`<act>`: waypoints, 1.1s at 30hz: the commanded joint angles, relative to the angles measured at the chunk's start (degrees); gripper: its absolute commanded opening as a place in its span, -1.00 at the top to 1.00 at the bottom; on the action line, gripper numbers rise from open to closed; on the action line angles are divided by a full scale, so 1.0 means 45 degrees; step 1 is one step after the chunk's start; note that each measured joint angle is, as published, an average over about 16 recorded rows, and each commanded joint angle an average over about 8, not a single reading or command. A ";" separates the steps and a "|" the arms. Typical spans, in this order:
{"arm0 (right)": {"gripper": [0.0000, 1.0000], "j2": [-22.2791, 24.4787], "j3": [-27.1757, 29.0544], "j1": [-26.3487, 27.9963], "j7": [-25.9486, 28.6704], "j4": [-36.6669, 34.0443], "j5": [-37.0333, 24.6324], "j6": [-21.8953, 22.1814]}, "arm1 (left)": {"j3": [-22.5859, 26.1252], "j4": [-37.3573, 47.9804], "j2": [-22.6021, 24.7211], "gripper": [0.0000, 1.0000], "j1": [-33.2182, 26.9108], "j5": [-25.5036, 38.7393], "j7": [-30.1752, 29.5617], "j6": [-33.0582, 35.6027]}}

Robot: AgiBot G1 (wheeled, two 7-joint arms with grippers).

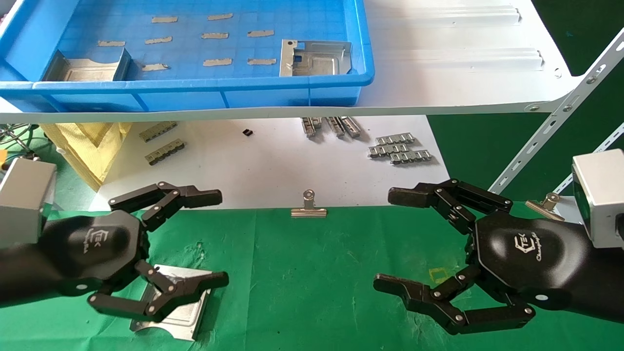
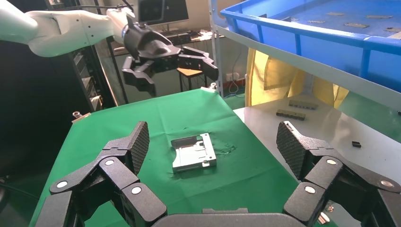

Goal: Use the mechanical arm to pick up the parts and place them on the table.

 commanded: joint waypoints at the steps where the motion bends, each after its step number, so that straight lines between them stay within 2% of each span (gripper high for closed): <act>1: -1.00 0.0000 0.0000 0.0000 0.0000 0.0000 0.0000 0.0000 | -0.0255 -0.0428 -0.0066 -1.00 0.0181 0.0030 -0.0274 -0.0044; 17: -1.00 0.0001 0.0000 -0.0002 0.0000 -0.0002 0.0001 0.0002 | -0.2077 -0.3495 -0.0535 -1.00 0.1470 0.0232 -0.2191 -0.0343; 33: -1.00 0.0001 0.0000 -0.0003 0.0000 -0.0003 0.0002 0.0003 | -0.2038 -0.3414 -0.0533 -1.00 0.1453 0.0249 -0.2139 -0.0356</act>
